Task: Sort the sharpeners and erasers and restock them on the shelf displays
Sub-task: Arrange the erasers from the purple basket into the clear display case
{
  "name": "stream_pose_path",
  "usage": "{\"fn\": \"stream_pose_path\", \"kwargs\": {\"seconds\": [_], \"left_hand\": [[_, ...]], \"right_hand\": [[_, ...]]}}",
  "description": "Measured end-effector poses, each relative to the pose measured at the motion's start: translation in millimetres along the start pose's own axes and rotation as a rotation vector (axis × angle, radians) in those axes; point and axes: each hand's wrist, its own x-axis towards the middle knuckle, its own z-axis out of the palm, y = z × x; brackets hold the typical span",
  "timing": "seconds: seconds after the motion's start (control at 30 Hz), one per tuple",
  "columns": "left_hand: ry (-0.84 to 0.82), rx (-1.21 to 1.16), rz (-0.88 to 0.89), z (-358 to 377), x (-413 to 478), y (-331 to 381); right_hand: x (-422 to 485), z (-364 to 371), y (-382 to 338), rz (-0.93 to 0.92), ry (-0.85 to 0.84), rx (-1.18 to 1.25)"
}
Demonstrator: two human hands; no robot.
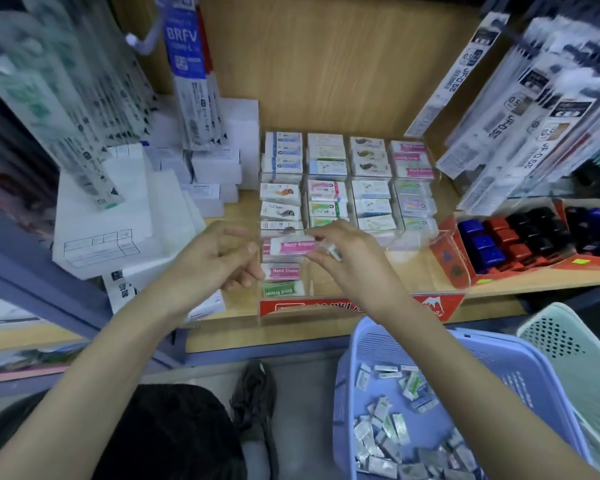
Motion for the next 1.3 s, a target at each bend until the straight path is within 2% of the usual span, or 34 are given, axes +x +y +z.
{"fn": "stream_pose_path", "kwargs": {"seconds": [0.07,0.17,0.3,0.43,0.5,0.53,0.6,0.67,0.7,0.77,0.83,0.9,0.97,1.13,1.3], "left_hand": [[0.038,0.007,-0.038,-6,0,-4],[-0.046,0.143,-0.067,0,-2,-14],[-0.15,0.446,0.013,6,1,-29],[-0.188,0.49,0.066,6,3,-42],[-0.185,0.487,0.082,7,3,-44],[-0.182,0.484,0.088,8,2,-44],[-0.159,0.469,0.109,8,0,-42],[-0.075,0.553,0.165,12,-5,-36],[-0.005,0.621,0.217,14,-9,-31],[0.13,0.645,0.388,22,-20,-17],[0.114,0.524,0.511,32,-31,-3],[-0.02,0.391,0.47,45,-41,5],[-0.079,0.346,0.426,57,-46,8],[-0.022,0.415,0.45,67,-39,7],[-0.091,0.29,0.397,67,-38,7]], "right_hand": [[9,8,-2,-0.003,-0.026,-0.132],[11,24,-2,0.003,-0.038,-0.231],[10,40,3,-0.032,0.004,-0.349],[14,50,-1,-0.018,-0.018,-0.414],[13,46,-4,-0.022,0.029,-0.273],[9,39,-8,0.011,0.066,-0.125],[-3,21,-19,0.201,0.157,0.307],[-20,5,-26,0.445,0.25,0.799],[-28,0,-28,0.548,0.264,0.991],[-41,-4,-30,0.694,0.24,1.219],[-48,-3,-31,0.769,0.218,1.304],[-52,-2,-34,0.798,0.203,1.326],[-56,-4,-40,0.799,0.165,1.357],[-62,-9,-45,0.749,0.105,1.432],[-68,-13,-35,0.748,0.023,1.486]]}}
